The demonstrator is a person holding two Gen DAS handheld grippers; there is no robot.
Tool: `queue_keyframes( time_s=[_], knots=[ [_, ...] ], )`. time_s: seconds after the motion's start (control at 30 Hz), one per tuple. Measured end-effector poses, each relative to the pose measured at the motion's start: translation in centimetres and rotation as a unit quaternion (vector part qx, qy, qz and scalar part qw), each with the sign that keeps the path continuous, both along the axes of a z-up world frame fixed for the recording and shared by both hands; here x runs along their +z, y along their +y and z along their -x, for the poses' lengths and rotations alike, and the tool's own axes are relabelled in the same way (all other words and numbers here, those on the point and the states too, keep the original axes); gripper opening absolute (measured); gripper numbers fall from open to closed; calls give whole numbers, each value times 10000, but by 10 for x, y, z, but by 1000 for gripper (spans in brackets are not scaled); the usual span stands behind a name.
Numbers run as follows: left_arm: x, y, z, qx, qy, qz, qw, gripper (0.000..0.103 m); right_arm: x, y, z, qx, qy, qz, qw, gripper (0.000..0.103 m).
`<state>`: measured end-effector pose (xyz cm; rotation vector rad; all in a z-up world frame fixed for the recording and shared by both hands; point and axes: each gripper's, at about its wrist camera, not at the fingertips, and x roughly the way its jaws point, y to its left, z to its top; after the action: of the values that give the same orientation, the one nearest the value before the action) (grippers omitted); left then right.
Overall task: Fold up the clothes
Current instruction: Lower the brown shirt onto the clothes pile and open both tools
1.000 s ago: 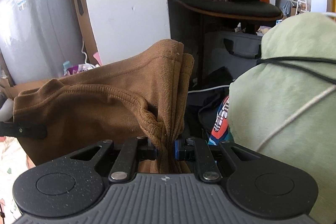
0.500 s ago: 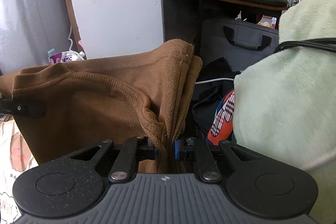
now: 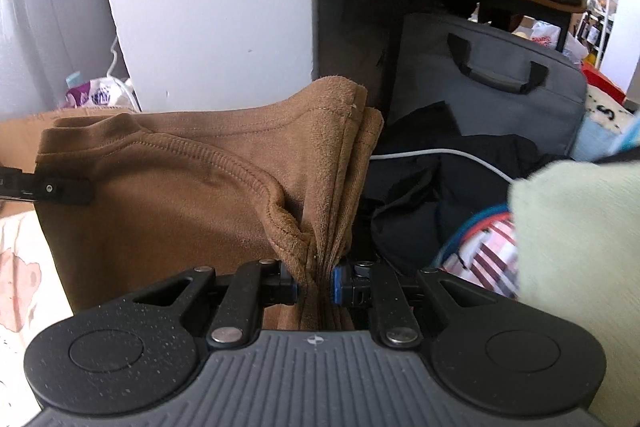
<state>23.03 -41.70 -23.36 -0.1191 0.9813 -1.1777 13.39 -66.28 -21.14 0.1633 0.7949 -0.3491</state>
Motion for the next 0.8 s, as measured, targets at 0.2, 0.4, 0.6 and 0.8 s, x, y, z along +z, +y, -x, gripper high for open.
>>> queue_keyframes(
  time_s=[0.2, 0.4, 0.6, 0.8],
  knots=[
    [-21, -18, -16, 53, -9, -184, 9998, 5, -20, -7, -27, -76, 276, 61, 9996, 15],
    [-43, -38, -30, 206, -82, -523, 9984, 5, -44, -21, -55, -283, 596, -10, 9978, 15],
    [-59, -48, -34, 552, -368, -1060, 9922, 7, -67, -27, -87, -251, 986, 194, 9946, 16],
    [-55, -37, -35, 604, -466, -1105, 9909, 9, -78, -38, -106, -204, 1206, 314, 9920, 26]
  ],
)
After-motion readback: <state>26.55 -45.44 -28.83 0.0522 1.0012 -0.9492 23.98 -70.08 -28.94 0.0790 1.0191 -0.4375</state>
